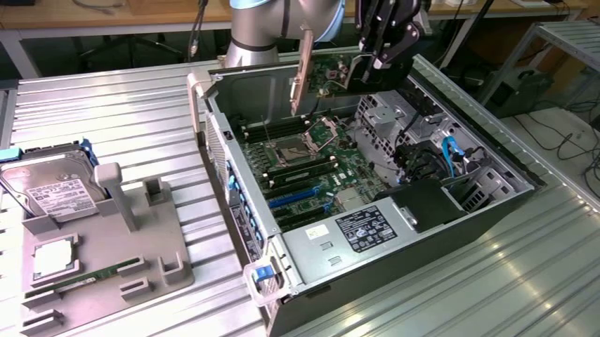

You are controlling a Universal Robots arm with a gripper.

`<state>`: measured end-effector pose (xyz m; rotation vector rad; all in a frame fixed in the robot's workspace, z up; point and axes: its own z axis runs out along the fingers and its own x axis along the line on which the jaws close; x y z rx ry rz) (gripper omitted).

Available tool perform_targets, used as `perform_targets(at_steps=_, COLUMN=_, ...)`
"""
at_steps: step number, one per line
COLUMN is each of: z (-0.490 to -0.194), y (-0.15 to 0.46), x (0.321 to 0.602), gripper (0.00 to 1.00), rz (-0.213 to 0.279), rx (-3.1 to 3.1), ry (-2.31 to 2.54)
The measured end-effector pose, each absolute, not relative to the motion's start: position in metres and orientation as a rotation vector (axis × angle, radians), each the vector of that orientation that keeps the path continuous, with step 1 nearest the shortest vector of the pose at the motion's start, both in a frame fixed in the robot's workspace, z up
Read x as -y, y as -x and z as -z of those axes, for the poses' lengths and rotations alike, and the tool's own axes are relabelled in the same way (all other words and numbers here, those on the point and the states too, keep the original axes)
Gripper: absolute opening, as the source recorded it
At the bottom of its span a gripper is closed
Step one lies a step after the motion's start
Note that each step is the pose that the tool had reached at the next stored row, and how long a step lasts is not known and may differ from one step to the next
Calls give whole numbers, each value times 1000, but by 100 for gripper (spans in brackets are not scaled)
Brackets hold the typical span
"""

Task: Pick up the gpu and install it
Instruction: 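Insert the gpu into the slot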

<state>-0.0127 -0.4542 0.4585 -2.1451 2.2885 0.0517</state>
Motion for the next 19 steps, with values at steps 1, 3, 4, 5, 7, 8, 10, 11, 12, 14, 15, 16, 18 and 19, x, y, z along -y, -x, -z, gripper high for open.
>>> perform_targets(at_steps=1, z=-458, y=13, x=454, gripper=27, rz=-52, rx=-2286, ry=2148)
perform_targets(at_steps=3, z=-457, y=13, x=454, gripper=27, rz=-52, rx=-2282, ry=2152)
perform_targets(at_steps=4, z=-456, y=13, x=454, gripper=27, rz=-52, rx=-2281, ry=2153)
perform_targets(at_steps=5, z=-456, y=13, x=454, gripper=27, rz=-52, rx=-2280, ry=2154)
perform_targets(at_steps=7, z=-455, y=13, x=454, gripper=27, rz=-52, rx=-2277, ry=2157)
perform_targets(at_steps=8, z=-454, y=13, x=454, gripper=27, rz=-52, rx=-2275, ry=2160)
perform_targets(at_steps=10, z=-453, y=13, x=454, gripper=27, rz=-52, rx=-2269, ry=2166)
perform_targets(at_steps=11, z=-452, y=13, x=454, gripper=27, rz=-52, rx=-2268, ry=2168)
perform_targets(at_steps=12, z=-452, y=13, x=454, gripper=27, rz=-52, rx=-2266, ry=2169)
perform_targets(at_steps=14, z=-451, y=13, x=454, gripper=27, rz=-52, rx=-2262, ry=2174)
perform_targets(at_steps=15, z=-450, y=13, x=454, gripper=27, rz=-52, rx=-2259, ry=2177)
perform_targets(at_steps=16, z=-450, y=13, x=454, gripper=27, rz=-52, rx=-2257, ry=2179)
perform_targets(at_steps=18, z=-449, y=13, x=454, gripper=27, rz=-52, rx=-2253, ry=2183)
perform_targets(at_steps=19, z=-448, y=13, x=454, gripper=27, rz=-52, rx=-2251, ry=2185)
